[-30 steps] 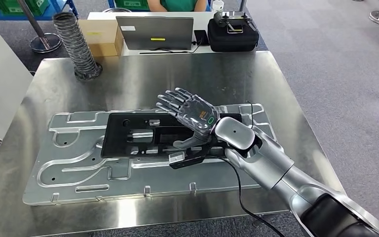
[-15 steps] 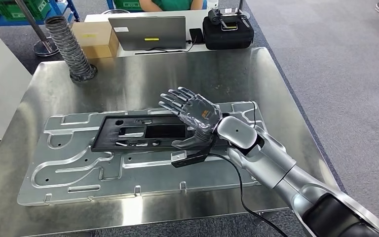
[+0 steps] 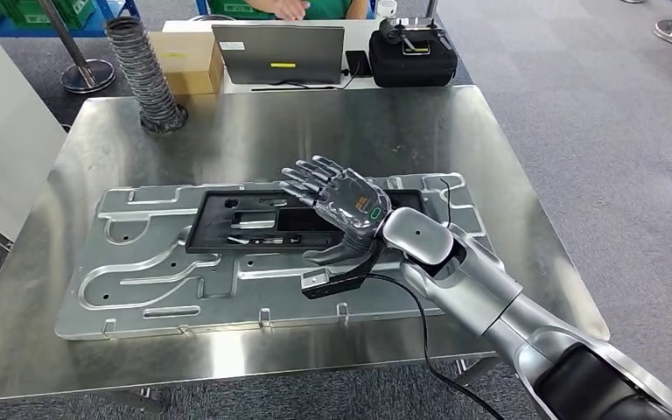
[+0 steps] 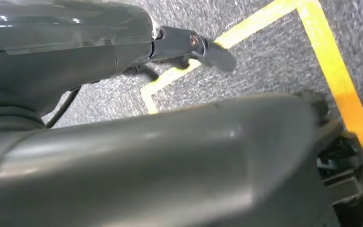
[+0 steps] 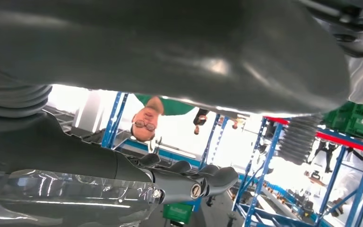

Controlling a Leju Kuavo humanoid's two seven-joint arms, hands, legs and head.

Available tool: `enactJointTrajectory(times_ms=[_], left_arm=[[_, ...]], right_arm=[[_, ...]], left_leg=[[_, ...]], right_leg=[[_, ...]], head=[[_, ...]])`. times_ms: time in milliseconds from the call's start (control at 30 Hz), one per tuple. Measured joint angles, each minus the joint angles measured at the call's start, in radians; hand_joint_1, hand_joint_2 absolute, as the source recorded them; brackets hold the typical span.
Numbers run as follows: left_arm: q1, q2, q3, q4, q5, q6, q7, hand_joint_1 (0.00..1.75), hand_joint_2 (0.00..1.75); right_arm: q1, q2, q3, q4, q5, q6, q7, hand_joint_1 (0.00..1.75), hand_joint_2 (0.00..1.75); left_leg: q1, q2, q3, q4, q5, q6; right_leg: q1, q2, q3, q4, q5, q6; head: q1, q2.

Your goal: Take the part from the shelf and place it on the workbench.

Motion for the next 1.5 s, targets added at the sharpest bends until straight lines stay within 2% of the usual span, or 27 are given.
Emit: enactJointTrajectory(times_ms=[33, 67, 100, 133, 233, 300, 367, 433, 533, 567, 600, 633, 667, 700, 767, 900, 967, 1033, 1067, 1100, 1133, 1200, 1267, 1333, 1400, 1433, 1500], left_arm=[[0.0, 0.0, 0.0, 0.0, 0.002, -0.002, -0.002, 0.98, 0.0], [0.001, 0.0, 0.001, 0.0, 0.003, -0.004, -0.003, 0.73, 0.0], [0.001, 0.0, 0.001, 0.0, 0.005, -0.005, -0.004, 0.73, 0.0], [0.001, 0.0, 0.001, 0.0, 0.005, -0.005, -0.005, 0.73, 0.0], [0.0, -0.001, 0.001, 0.0, 0.006, -0.005, -0.005, 0.73, 0.0], [0.0, -0.001, 0.001, 0.0, 0.006, -0.005, -0.005, 0.73, 0.0], [0.0, 0.0, 0.002, 0.0, 0.006, -0.004, -0.005, 0.37, 0.0], [0.0, 0.001, 0.002, 0.0, 0.006, -0.004, -0.006, 0.0, 0.0], [0.001, 0.002, 0.002, 0.0, 0.005, -0.004, -0.006, 0.0, 0.0], [0.001, 0.002, 0.002, 0.0, 0.005, -0.002, -0.007, 0.0, 0.0], [0.002, 0.002, 0.002, 0.001, 0.004, -0.001, -0.007, 0.0, 0.0], [0.003, 0.002, 0.002, 0.001, 0.004, 0.002, -0.007, 0.0, 0.0], [0.003, 0.002, 0.002, 0.001, 0.003, 0.004, -0.007, 0.0, 0.0], [0.002, 0.002, 0.002, 0.001, 0.003, 0.006, -0.008, 0.0, 0.0], [0.001, 0.002, 0.002, 0.001, 0.002, 0.007, -0.01, 0.0, 0.0], [0.002, 0.001, 0.002, 0.001, 0.002, 0.007, -0.011, 0.0, 0.0], [0.001, 0.0, 0.002, 0.001, 0.002, 0.007, -0.012, 0.0, 0.0], [0.001, 0.0, 0.002, 0.001, 0.002, 0.007, -0.014, 0.0, 0.0], [0.002, 0.0, 0.002, 0.001, 0.001, 0.007, -0.015, 0.0, 0.0], [0.002, 0.0, 0.002, 0.001, 0.001, 0.007, -0.016, 0.0, 0.0], [0.003, 0.0, 0.002, 0.001, 0.001, 0.007, -0.017, 0.0, 0.0], [0.003, -0.001, 0.002, 0.001, 0.0, 0.007, -0.019, 0.0, 0.0], [0.003, -0.002, 0.002, 0.002, 0.0, 0.007, -0.021, 0.0, 0.0], [0.003, -0.003, 0.002, 0.002, 0.001, 0.007, -0.022, 0.0, 0.0], [0.003, -0.003, 0.002, 0.002, 0.001, 0.006, -0.023, 0.0, 0.0], [0.004, -0.003, 0.002, 0.002, 0.001, 0.006, -0.024, 0.0, 0.0], [0.005, -0.002, 0.002, 0.002, 0.001, 0.006, -0.025, 0.0, 0.0]], right_arm=[[0.001, 0.0, 0.001, 0.001, 0.0, 0.0, 0.0, 0.0, 0.0], [0.002, 0.0, 0.002, 0.003, 0.0, 0.0, -0.001, 0.0, 0.0], [0.003, 0.0, 0.002, 0.005, 0.0, 0.0, -0.001, 0.0, 0.0], [0.003, 0.0, 0.002, 0.006, 0.0, 0.0, -0.001, 0.0, 0.0], [-0.003, 0.0, 0.002, 0.007, 0.0, -0.001, -0.001, 0.0, 0.0], [-0.006, 0.0, 0.001, 0.007, 0.0, -0.001, -0.002, 0.0, 0.0], [-0.006, 0.0, 0.001, 0.007, 0.0, -0.002, -0.002, 0.0, 0.0], [-0.007, 0.002, 0.001, 0.007, 0.0, -0.002, -0.002, 0.0, 0.0], [-0.007, 0.004, 0.003, 0.01, 0.0, -0.002, -0.002, 0.0, 0.0], [-0.006, 0.004, 0.004, 0.012, 0.0, -0.002, -0.003, 0.19, 0.0], [-0.006, 0.004, 0.005, 0.014, 0.0, -0.002, -0.003, 0.63, 0.0], [-0.006, 0.004, 0.006, 0.015, 0.001, -0.002, -0.004, 1.06, 0.0], [-0.006, 0.005, 0.006, 0.017, 0.001, -0.002, -0.004, 1.5, 0.0], [-0.007, 0.005, 0.006, 0.018, 0.001, -0.002, -0.005, 1.75, 0.0], [-0.01, 0.006, 0.006, 0.019, 0.001, -0.002, -0.006, 1.75, 0.0], [-0.012, 0.008, 0.008, 0.022, 0.0, -0.003, -0.007, 1.75, 0.0], [-0.012, 0.008, 0.008, 0.023, 0.0, -0.005, -0.007, 1.75, 0.0], [-0.01, 0.008, 0.008, 0.025, 0.0, -0.006, -0.008, 1.73, 0.0], [-0.008, 0.008, 0.008, 0.026, 0.0, -0.006, -0.008, 1.63, 0.0], [-0.005, 0.008, 0.009, 0.027, 0.0, -0.007, -0.007, 1.2, 0.0], [-0.004, 0.008, 0.009, 0.028, 0.0, -0.008, -0.007, 0.76, 0.0], [-0.004, 0.008, 0.009, 0.028, 0.0, -0.012, -0.006, 0.0, 0.0], [-0.006, 0.008, 0.008, 0.027, 0.002, -0.014, -0.005, 0.0, 0.0], [-0.007, 0.008, 0.007, 0.027, 0.005, -0.014, -0.004, 0.0, 0.0], [-0.007, 0.007, 0.007, 0.026, 0.007, -0.014, -0.003, 0.0, 0.0], [-0.007, 0.007, 0.006, 0.026, 0.007, -0.014, -0.003, 0.0, 0.0], [-0.007, 0.007, 0.006, 0.026, 0.007, -0.014, -0.003, 0.0, 0.0]], left_leg=[[0.0, 0.0, -0.008, 0.001, 0.005, 0.001], [-0.001, 0.001, -0.015, 0.002, 0.01, 0.001], [-0.001, 0.0, -0.022, 0.003, 0.014, 0.0], [-0.002, -0.001, -0.026, 0.003, 0.017, -0.001], [-0.005, -0.002, -0.031, 0.004, 0.025, -0.011], [-0.006, -0.001, -0.033, 0.002, 0.031, -0.021], [-0.006, 0.0, -0.035, 0.0, 0.034, -0.032], [-0.007, -0.001, -0.051, 0.035, 0.002, -0.041], [-0.004, -0.001, -0.123, 0.219, -0.106, -0.051], [-0.003, -0.001, -0.139, 0.267, -0.124, -0.053], [-0.003, -0.001, -0.139, 0.281, -0.125, -0.055], [-0.002, -0.001, -0.117, 0.251, -0.106, -0.055], [-0.001, -0.001, -0.078, 0.187, -0.076, -0.054], [-0.001, -0.001, -0.035, 0.113, -0.052, -0.051], [-0.003, -0.001, 0.015, 0.017, -0.026, -0.041], [-0.005, -0.002, 0.011, -0.001, -0.009, -0.015], [-0.001, 0.001, 0.005, -0.007, 0.003, -0.003], [-0.002, 0.003, -0.008, -0.006, 0.011, 0.001], [-0.002, 0.003, -0.014, -0.004, 0.014, 0.001], [-0.003, 0.002, -0.02, -0.003, 0.017, 0.001], [-0.003, 0.002, -0.024, 0.0, 0.02, 0.0], [-0.003, 0.0, -0.029, 0.003, 0.023, -0.003], [-0.006, 0.0, -0.033, 0.004, 0.027, -0.01], [-0.007, 0.002, -0.036, 0.002, 0.033, -0.021], [-0.007, 0.002, -0.039, 0.004, 0.031, -0.032], [-0.007, 0.001, -0.047, 0.021, 0.016, -0.038], [-0.005, 0.001, -0.085, 0.116, -0.05, -0.045]], right_leg=[[-0.001, 0.0, -0.024, 0.067, -0.032, 0.003], [-0.001, 0.0, -0.035, 0.107, -0.047, 0.004], [-0.001, 0.0, -0.025, 0.109, -0.044, 0.003], [-0.001, 0.0, 0.006, 0.068, -0.024, -0.001], [0.008, -0.001, 0.132, -0.138, 0.04, -0.022], [0.014, -0.001, 0.153, -0.183, 0.046, -0.033], [0.012, -0.003, 0.15, -0.19, 0.057, -0.042], [0.005, -0.006, 0.148, -0.204, 0.072, -0.053], [0.005, -0.008, 0.132, -0.206, 0.086, -0.061], [0.006, -0.008, 0.126, -0.204, 0.088, -0.061], [0.006, -0.007, 0.12, -0.201, 0.09, -0.06], [0.007, -0.007, 0.116, -0.197, 0.092, -0.059], [0.007, -0.007, 0.112, -0.193, 0.093, -0.057], [0.008, -0.007, 0.109, -0.188, 0.093, -0.055], [0.01, -0.006, 0.101, -0.18, 0.096, -0.046], [0.008, -0.005, 0.09, -0.172, 0.098, -0.022], [0.005, -0.004, 0.062, -0.105, 0.046, -0.011], [0.002, -0.003, 0.009, 0.029, -0.03, -0.002], [0.0, -0.003, -0.011, 0.084, -0.053, 0.001], [0.0, -0.003, -0.015, 0.107, -0.057, 0.001], [-0.001, -0.003, 0.002, 0.088, -0.043, 0.0], [0.001, -0.003, 0.084, -0.047, 0.011, -0.01], [0.008, -0.004, 0.145, -0.16, 0.042, -0.023], [0.014, -0.003, 0.152, -0.182, 0.047, -0.032], [0.01, -0.004, 0.15, -0.192, 0.058, -0.042], [0.007, -0.005, 0.149, -0.198, 0.064, -0.048], [0.005, -0.008, 0.144, -0.205, 0.075, -0.056]], head=[[0.0, 0.0], [0.0, 0.0], [0.0, 0.0], [0.0, 0.0], [0.0, 0.0], [0.0, 0.0], [0.0, 0.0], [0.0, 0.0], [0.0, 0.0], [0.0, 0.0], [0.0, 0.0], [0.0, 0.0], [0.0, 0.0], [0.0, 0.0], [0.0, 0.0], [0.0, 0.0], [0.0, 0.0], [0.0, 0.0], [0.0, 0.0], [0.0, 0.0], [0.0, 0.0], [0.0, 0.0], [0.0, 0.0], [0.0, 0.0], [0.0, 0.0], [0.0, 0.0], [0.0, 0.0]])
